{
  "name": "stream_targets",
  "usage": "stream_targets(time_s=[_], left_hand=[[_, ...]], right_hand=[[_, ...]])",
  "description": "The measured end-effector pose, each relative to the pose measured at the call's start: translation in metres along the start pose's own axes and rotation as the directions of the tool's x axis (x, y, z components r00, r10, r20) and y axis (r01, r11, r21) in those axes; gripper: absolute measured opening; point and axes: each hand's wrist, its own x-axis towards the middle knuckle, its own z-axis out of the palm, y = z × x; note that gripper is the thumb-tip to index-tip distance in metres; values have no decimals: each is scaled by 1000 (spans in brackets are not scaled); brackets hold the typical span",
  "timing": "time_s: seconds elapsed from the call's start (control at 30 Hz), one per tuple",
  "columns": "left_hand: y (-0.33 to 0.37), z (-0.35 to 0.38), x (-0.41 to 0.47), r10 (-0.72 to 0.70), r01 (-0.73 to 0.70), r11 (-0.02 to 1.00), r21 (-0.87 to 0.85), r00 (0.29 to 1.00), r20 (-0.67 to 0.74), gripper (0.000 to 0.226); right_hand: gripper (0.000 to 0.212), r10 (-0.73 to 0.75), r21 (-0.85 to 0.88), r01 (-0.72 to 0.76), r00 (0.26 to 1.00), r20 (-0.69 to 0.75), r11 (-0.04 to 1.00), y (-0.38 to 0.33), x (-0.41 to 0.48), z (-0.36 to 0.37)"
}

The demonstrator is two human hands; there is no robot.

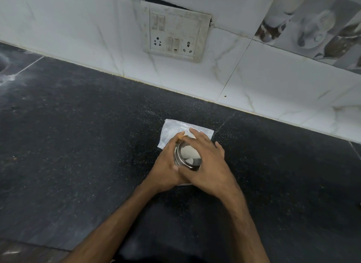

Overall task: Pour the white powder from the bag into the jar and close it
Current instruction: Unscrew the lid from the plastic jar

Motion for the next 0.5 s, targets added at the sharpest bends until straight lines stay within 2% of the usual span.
stream_targets(time_s=[0.07,0.1,0.2,0.23,0.37,0.43,0.5], left_hand=[[-2,0,-1,-14,14,1000,0,1000,3,115],[-3,0,-1,-24,24,1000,-1,1000,11,117],[-3,-1,0,-19,19,1000,-4,1000,23,120],[-2,0,0,-16,16,1000,0,1000,22,119],[1,-1,-1,-7,7,1000,12,1000,12,118],[1,-1,-2,-13,13,1000,13,1000,19,123],[0,-1,-2,-16,16,1000,5,999,29,124]], right_hand=[[58,2,-11,-3,994,-108,1000,-1,0,6],[54,-4,5,4,995,-95,1000,-1,0,6],[60,-22,-13,23,996,89,1000,-3,1,-2],[63,-26,-31,29,994,104,999,-4,2,-6],[57,3,-53,-10,992,-124,999,-3,3,-8],[50,-10,-65,2,993,-121,998,-2,3,-6],[48,-25,-33,23,999,-45,999,-1,3,-9]])
